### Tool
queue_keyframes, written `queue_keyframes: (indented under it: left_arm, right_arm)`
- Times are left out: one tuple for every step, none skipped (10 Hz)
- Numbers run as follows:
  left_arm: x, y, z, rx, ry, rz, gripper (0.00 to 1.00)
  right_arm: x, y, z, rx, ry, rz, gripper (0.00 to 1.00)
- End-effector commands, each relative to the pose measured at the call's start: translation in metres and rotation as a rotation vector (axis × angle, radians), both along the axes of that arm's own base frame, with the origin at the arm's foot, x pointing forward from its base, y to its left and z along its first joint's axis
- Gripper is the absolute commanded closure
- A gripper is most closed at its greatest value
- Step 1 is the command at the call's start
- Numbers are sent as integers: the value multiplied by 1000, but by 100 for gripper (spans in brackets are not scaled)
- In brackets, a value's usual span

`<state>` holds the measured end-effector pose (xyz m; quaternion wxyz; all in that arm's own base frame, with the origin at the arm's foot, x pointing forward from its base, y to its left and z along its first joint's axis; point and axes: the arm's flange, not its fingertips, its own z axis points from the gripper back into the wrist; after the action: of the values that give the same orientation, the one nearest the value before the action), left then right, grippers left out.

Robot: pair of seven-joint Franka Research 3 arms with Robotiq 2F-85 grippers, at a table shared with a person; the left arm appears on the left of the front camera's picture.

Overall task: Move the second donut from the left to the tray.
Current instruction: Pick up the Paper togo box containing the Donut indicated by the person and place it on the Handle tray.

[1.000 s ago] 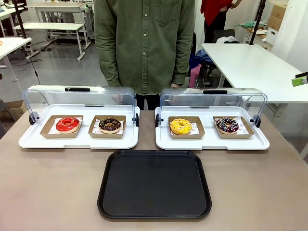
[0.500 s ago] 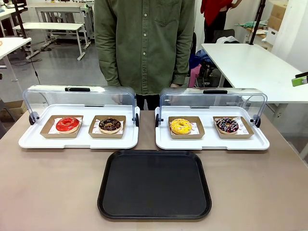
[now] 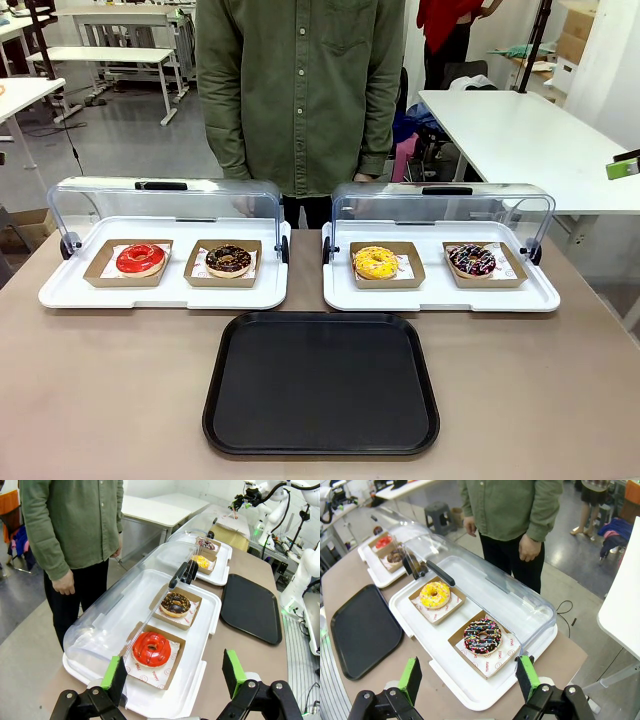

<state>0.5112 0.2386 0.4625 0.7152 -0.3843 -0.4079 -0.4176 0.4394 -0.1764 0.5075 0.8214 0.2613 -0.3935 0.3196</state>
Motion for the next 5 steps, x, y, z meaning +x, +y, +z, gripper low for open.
queue_keyframes:
  left_arm:
    - [-1, -1, 2, -4, -2, -6, 0]
    - [-1, -1, 2, -4, -2, -6, 0]
    - [-1, -1, 2, -4, -2, -6, 0]
    - [-1, -1, 2, -4, -2, -6, 0]
    - [-1, -1, 2, -4, -2, -6, 0]
  right_arm:
    - [-2, 5, 2, 11, -2, -6, 0]
    - [-2, 5, 2, 11, -2, -6, 0]
    - [-2, 5, 2, 11, -2, -6, 0]
    - [-2, 5, 2, 11, -2, -6, 0]
    - [-2, 5, 2, 11, -2, -6, 0]
